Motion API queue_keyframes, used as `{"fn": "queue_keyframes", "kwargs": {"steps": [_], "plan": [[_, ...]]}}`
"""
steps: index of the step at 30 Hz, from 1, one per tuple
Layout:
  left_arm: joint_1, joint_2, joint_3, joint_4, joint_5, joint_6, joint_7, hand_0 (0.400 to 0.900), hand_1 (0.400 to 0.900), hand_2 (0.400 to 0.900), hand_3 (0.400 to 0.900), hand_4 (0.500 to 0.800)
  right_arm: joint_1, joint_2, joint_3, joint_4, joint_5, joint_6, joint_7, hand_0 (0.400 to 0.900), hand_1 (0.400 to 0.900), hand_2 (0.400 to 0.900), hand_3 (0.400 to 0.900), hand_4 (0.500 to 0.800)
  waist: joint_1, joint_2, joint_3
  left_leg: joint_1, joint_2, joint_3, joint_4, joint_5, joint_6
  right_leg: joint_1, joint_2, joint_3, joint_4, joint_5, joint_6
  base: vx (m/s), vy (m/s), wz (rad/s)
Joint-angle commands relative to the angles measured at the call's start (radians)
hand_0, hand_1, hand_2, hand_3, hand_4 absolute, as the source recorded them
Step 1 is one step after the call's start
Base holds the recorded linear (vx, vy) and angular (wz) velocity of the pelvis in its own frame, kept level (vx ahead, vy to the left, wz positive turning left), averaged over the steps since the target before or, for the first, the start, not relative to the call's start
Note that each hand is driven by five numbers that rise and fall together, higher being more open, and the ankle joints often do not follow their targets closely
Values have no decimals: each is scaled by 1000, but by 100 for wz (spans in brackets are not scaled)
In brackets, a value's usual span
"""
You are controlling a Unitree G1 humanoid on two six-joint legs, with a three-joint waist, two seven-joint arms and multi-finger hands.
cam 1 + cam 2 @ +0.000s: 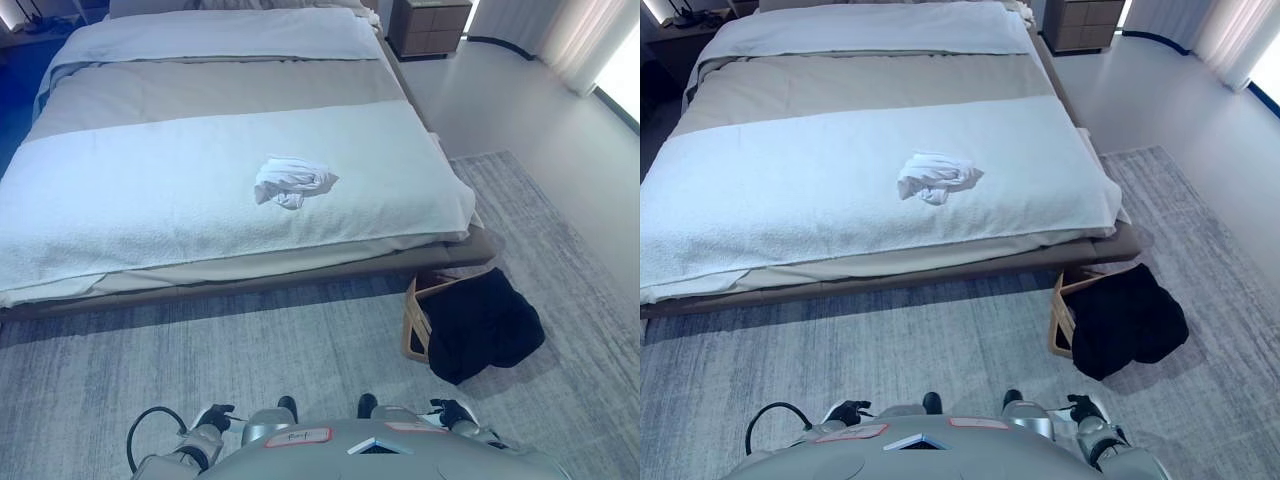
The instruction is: Put the clothes on the bed into the basket.
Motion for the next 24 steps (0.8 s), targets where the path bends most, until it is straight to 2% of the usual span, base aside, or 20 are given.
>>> {"fn": "queue_keyframes", "kwargs": {"steps": [1, 9, 14, 15, 17, 19, 21, 22, 24], "plan": [[-59, -17, 8, 71, 24, -1, 8, 900, 900, 900, 900, 800, -94, -15, 35, 39, -29, -1, -20, 900, 900, 900, 900, 800, -18, -17, 36, 7, -52, -67, 6, -41, 1, 20, 29, 15, 4, -33, 12, 0, 0, 0], [-66, -16, 17, 61, -1, 4, 17, 900, 900, 900, 900, 800, -109, -23, 41, 28, -31, 3, -25, 900, 900, 900, 900, 800, -17, -14, 55, -2, -46, -70, 6, -35, 0, 8, 36, 13, 4, -31, 5, 1, -16, 0], [-81, -10, 16, 49, -27, 3, 33, 900, 900, 900, 900, 800, -128, -31, 43, 23, -20, 1, -33, 900, 900, 900, 900, 800, -18, -16, 75, -20, -24, -77, 8, -16, -2, -27, 55, 24, 30, -46, -13, -1, -78, 1], [-84, -7, 25, 44, -40, 2, 36, 900, 900, 900, 900, 800, -132, -34, 43, 22, -15, -1, -34, 900, 900, 900, 900, 800, -16, -25, 87, -59, -21, -81, 83, -35, 1, -40, 59, 36, 49, -55, -25, -46, -135, 10], [-85, -8, 52, 30, -94, -1, 42, 900, 900, 900, 900, 800, -133, -43, 35, 16, -2, -8, -38, 900, 900, 900, 900, 800, -2, -46, 120, -172, -47, -83, 305, -58, -6, -43, 59, 44, 64, -65, -44, -87, -161, 15], [-88, -21, 89, 28, -167, -7, 53, 900, 900, 900, 900, 800, -145, -61, 29, 2, 7, -9, -41, 900, 900, 900, 900, 800, 22, -57, 173, -287, -79, -118, 490, -9, -5, -31, 55, 35, 69, -72, -58, -75, -139, 0], [-95, -28, 114, 36, -237, -17, 54, 900, 900, 900, 900, 800, -167, -74, 32, 1, 3, -3, -45, 900, 900, 900, 900, 800, 40, -63, 200, -403, -111, -139, 517, 19, -7, -24, 53, 35, 67, -86, -60, 69, -68, -15], [-90, -29, 127, 39, -259, -17, 53, 900, 900, 900, 900, 800, -175, -78, 32, 6, 0, 0, -49, 900, 900, 900, 900, 800, 53, -61, 197, -452, -111, -133, 465, 21, -3, -13, 58, 38, 62, -100, -57, 249, -11, -31], [-63, -35, 150, 44, -282, -16, 55, 900, 900, 900, 900, 800, -166, -80, 31, 14, -11, 7, -51, 900, 900, 900, 900, 800, 87, -49, 179, -476, -63, -131, 290, 122, -14, 39, 90, 60, 42, -133, -50, 424, 51, -54]]}}
